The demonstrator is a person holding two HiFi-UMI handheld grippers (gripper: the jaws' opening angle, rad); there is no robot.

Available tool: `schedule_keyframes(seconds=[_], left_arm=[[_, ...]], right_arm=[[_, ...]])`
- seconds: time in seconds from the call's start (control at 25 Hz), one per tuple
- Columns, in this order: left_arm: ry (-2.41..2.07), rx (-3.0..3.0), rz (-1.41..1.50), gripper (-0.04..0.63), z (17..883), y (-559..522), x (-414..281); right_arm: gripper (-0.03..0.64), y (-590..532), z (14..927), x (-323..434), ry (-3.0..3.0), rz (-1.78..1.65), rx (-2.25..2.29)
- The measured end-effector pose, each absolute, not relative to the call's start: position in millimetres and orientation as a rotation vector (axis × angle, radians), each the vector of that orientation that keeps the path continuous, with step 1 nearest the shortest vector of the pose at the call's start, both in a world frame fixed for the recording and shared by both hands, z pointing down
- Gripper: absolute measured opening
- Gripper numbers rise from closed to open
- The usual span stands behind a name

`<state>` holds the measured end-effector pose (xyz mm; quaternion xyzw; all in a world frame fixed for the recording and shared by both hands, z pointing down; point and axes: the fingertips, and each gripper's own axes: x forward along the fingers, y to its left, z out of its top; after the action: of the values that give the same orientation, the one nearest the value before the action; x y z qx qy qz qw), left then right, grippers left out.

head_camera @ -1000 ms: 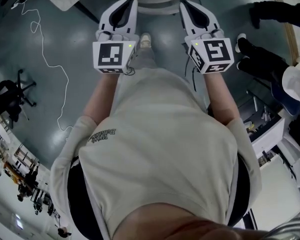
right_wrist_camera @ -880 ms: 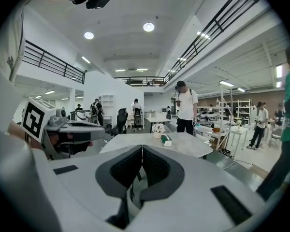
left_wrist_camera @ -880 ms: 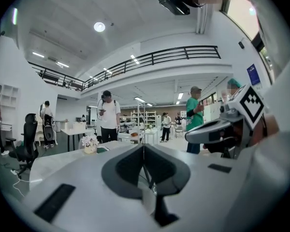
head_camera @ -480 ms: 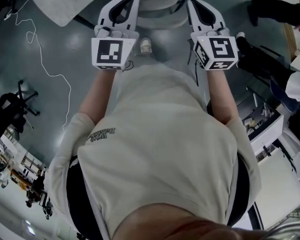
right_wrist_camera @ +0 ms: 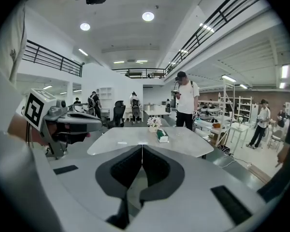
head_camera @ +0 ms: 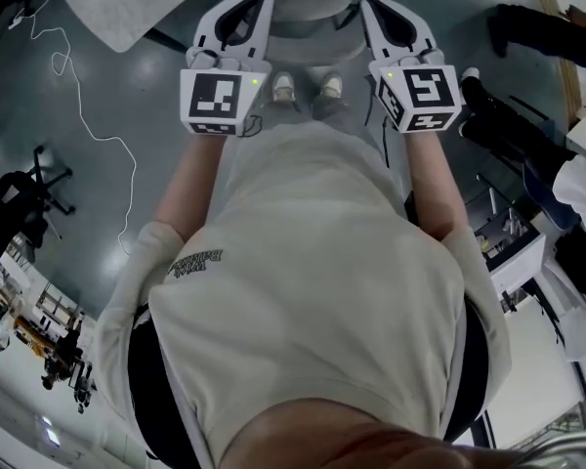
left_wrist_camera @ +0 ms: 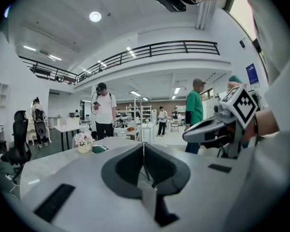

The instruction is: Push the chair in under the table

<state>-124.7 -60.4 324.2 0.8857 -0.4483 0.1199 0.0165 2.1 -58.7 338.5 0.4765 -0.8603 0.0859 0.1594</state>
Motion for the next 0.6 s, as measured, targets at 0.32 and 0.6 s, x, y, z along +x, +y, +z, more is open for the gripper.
schedule_keyframes(seconds=[0.32,0.6], left_arm=[[-1.220,2.638,0.571,0.011,361,-69,-111],[-0.844,2.711,1.093,0.014,416,-54,-81]], right_arm=[[0.011,-68,367,17,-2.361,0.211,1.180],[0.119,-56,413,23,-2.295,0.255,0.883]])
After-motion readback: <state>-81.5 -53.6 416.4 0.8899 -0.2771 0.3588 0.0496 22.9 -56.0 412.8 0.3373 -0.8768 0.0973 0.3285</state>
